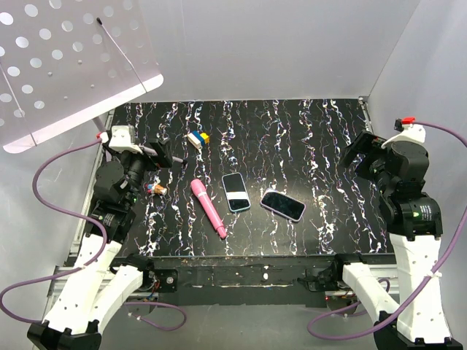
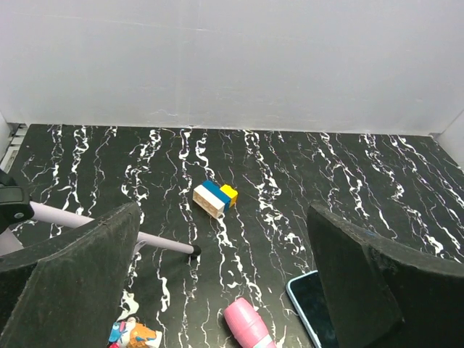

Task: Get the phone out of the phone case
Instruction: Pick up the phone at the center of the board.

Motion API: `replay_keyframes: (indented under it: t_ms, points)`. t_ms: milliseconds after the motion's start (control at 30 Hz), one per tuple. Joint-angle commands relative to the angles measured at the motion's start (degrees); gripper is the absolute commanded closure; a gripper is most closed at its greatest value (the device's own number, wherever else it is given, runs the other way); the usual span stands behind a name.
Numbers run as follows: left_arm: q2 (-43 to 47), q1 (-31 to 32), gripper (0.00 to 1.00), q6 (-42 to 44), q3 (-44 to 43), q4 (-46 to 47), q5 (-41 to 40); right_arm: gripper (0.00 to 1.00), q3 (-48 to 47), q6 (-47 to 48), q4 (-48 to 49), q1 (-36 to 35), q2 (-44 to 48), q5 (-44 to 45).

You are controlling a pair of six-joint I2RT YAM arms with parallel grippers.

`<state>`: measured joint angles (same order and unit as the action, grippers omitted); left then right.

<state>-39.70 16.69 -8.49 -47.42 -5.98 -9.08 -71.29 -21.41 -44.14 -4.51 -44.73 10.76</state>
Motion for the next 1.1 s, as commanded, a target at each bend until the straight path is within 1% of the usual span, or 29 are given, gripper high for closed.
replay_keyframes:
  t_ms: [0,167,267,400,500,567,633,733,867,967,1067]
  points:
    - [-0.72,0.71,0.00,1.02,-1.18,0.09,1.70,0.00,1.67,0.93,1.86,0.21,-0.35,1.45]
    - [-2.74,0.89,0.00,0.41,-1.97,-0.53,2.31,0.00,1.50,-1.17,1.25,0.21,-3.77,2.07]
    - [-3.62,1.06,0.00,-0.56,-2.15,-0.70,2.93,0.00,2.20,-2.67,1.25,0.21,-6.06,-0.21]
    - [-4.94,1.24,0.00,-2.14,-2.33,-0.70,4.06,0.00,3.79,-5.65,1.69,0.21,-8.35,-0.75]
    - [-6.78,1.42,0.00,-4.16,-0.84,3.23,5.56,0.00,4.49,-8.29,3.26,-0.93,-10.98,-6.79]
    - [-9.06,1.33,0.00,-4.52,-0.13,5.53,8.63,0.00,4.58,-9.17,4.15,-3.03,-14.49,-12.40]
    - [-10.74,1.42,0.01,-5.13,-0.48,5.45,11.00,0.00,3.62,-9.26,3.63,-6.11,-19.23,-16.29]
    - [-10.75,1.33,0.00,-5.66,-0.39,5.28,11.63,0.00,3.00,-8.74,4.94,-14.18,-26.62,-19.19]
    - [-10.31,1.42,0.01,-4.26,-0.66,3.87,13.91,0.00,-1.12,-6.46,5.91,-24.64,-35.93,-18.68]
    - [-10.39,1.51,0.00,-3.55,-1.18,2.82,14.70,0.00,-6.21,-4.87,5.30,-30.01,-43.23,-18.41]
    - [-10.75,1.68,0.00,-3.46,-1.80,1.94,15.32,0.00,-12.54,-4.96,2.84,-33.80,-50.70,-15.35]
